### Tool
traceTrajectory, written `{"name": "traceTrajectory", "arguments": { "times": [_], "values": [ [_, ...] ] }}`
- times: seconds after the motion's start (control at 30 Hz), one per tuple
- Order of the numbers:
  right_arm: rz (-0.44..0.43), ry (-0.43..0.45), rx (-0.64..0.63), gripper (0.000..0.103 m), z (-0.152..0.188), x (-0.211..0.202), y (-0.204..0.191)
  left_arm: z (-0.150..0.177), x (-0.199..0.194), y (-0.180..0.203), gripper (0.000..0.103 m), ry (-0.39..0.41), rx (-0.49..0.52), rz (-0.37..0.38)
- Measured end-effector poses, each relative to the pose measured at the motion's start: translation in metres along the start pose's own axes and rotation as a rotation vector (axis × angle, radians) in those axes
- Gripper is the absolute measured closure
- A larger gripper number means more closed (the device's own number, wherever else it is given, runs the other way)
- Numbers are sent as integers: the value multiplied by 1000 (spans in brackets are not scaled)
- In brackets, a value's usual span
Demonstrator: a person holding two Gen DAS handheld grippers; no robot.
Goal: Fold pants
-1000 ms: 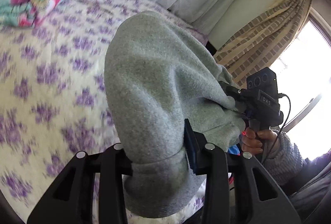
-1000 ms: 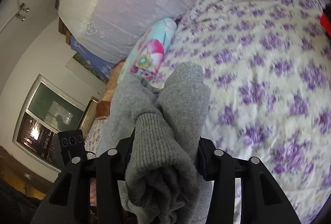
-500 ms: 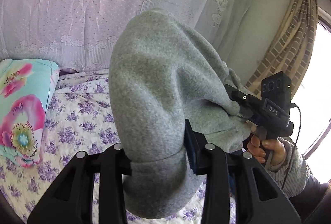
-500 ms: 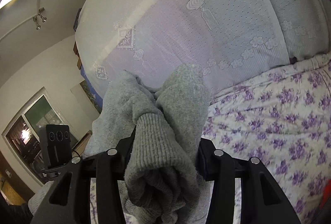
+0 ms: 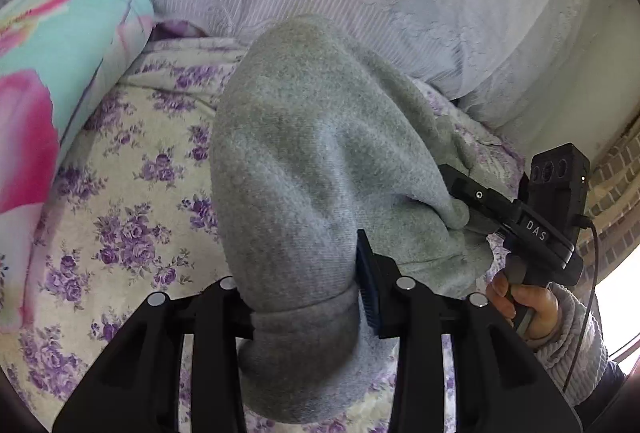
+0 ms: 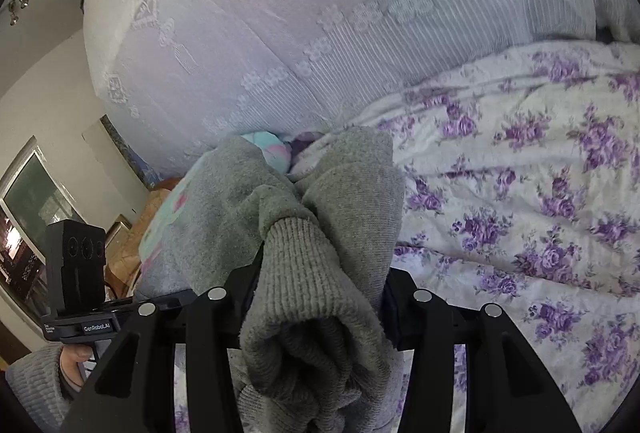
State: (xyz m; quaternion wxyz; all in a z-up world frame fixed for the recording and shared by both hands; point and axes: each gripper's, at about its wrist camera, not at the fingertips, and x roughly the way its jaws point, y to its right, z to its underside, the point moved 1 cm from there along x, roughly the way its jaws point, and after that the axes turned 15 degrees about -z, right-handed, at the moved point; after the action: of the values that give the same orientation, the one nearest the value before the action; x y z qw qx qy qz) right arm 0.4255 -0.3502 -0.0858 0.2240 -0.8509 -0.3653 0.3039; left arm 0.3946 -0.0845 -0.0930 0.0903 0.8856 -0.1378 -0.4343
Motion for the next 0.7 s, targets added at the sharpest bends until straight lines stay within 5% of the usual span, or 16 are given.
{"name": "traceTrajectory", "arguments": {
  "times": [0.2, 0.3, 0.37, 0.47, 0.57, 0.7],
  "values": [
    [107, -53, 44, 51, 27, 55, 54, 19, 73, -29, 67, -82, -70, -27],
    [171, -44, 19, 33, 31, 62, 61, 29, 86, -43, 53, -80, -123, -21],
    [225, -50, -21, 15, 31, 62, 60, 34, 88, -51, 29, -88, -138, -53],
    [251, 0, -78, 15, 24, 43, 48, 38, 83, -60, 26, -85, -141, -73],
    [296, 102, -144, 15, 17, 5, 26, 33, 60, -63, 31, -3, -101, -155],
    [136, 173, -185, 22, 21, -30, -14, 21, 15, -51, 32, 141, -60, -136]
  ]
}}
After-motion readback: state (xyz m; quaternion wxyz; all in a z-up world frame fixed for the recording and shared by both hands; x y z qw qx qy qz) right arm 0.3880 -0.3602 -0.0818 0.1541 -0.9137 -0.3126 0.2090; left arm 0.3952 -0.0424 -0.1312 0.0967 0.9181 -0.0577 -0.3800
